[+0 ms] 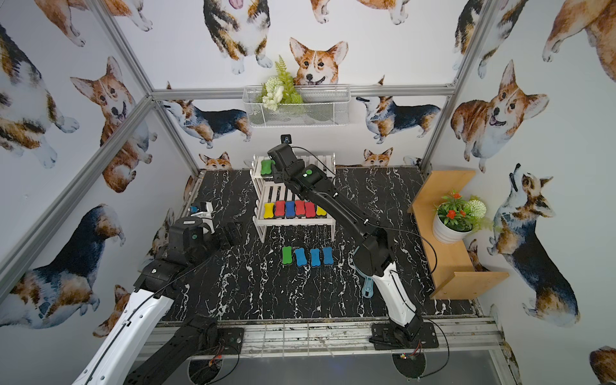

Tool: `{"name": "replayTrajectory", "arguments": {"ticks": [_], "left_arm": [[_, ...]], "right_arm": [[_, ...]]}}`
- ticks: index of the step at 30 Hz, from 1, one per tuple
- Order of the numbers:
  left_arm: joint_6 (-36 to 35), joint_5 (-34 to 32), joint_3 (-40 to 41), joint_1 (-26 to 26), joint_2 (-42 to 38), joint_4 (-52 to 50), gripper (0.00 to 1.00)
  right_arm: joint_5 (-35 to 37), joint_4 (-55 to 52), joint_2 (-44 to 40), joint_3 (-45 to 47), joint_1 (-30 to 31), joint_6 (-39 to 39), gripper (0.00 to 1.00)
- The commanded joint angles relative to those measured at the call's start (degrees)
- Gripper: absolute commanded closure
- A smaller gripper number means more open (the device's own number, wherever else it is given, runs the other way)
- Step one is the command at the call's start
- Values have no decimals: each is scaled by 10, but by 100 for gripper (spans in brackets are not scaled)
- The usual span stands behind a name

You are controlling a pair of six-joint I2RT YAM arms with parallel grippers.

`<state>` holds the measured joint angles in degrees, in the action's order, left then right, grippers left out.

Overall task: Remove the whiteboard erasers from the shelf
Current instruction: Pick up the whiteboard eraser from the shelf.

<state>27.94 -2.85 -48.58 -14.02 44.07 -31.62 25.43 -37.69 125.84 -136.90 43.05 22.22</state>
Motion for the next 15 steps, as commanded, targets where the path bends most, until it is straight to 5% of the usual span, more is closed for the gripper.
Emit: {"name": "replayTrajectory", "arguments": {"ticks": [1,8,15], "left_arm": [[-10,-7,1,0,-2,-3,0],[-11,-11,-6,0,-3,-5,0],[-17,-34,-19,0,-14,-11,0]], "right_arm": [[-1,-9,3,0,-1,6,48],[-17,9,-55,35,2,19,58],[-67,67,-217,237,37,59,60]]}}
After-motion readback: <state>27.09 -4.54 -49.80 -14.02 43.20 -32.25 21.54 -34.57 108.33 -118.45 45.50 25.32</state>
